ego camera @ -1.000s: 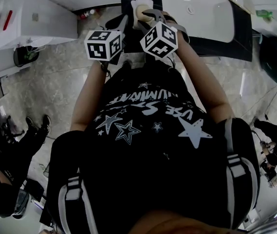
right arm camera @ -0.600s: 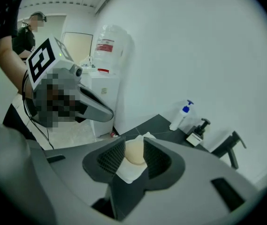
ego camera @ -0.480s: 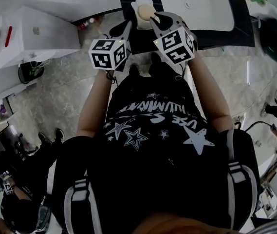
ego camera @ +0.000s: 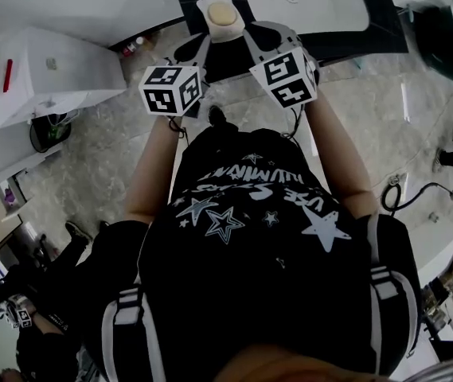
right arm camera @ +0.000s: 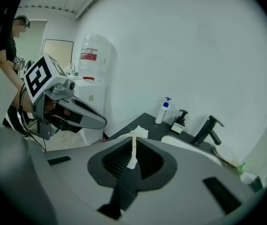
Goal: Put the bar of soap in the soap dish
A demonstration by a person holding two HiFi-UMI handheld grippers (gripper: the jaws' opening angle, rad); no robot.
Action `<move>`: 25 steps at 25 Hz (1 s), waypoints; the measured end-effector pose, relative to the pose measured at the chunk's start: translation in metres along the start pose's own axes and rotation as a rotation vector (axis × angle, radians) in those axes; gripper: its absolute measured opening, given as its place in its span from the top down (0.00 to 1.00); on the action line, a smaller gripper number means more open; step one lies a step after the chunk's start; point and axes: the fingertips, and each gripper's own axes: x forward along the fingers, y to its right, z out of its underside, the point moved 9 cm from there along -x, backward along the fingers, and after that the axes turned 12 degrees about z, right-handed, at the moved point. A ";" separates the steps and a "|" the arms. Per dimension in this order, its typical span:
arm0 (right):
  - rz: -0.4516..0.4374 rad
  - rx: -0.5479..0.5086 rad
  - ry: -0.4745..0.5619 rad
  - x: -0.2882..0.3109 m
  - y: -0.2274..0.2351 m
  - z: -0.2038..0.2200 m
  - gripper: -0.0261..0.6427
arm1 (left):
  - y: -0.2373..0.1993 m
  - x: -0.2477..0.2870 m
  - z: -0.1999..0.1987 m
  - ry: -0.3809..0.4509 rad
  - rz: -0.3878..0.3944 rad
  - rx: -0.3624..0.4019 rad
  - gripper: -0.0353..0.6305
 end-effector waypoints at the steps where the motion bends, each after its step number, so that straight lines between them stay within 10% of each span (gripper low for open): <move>1: 0.003 0.008 0.011 -0.005 0.001 0.001 0.92 | 0.004 0.000 0.000 0.000 0.004 0.007 0.93; 25: 0.130 0.176 0.107 -0.209 -0.033 0.084 0.95 | 0.185 -0.062 0.061 -0.011 0.087 0.129 0.93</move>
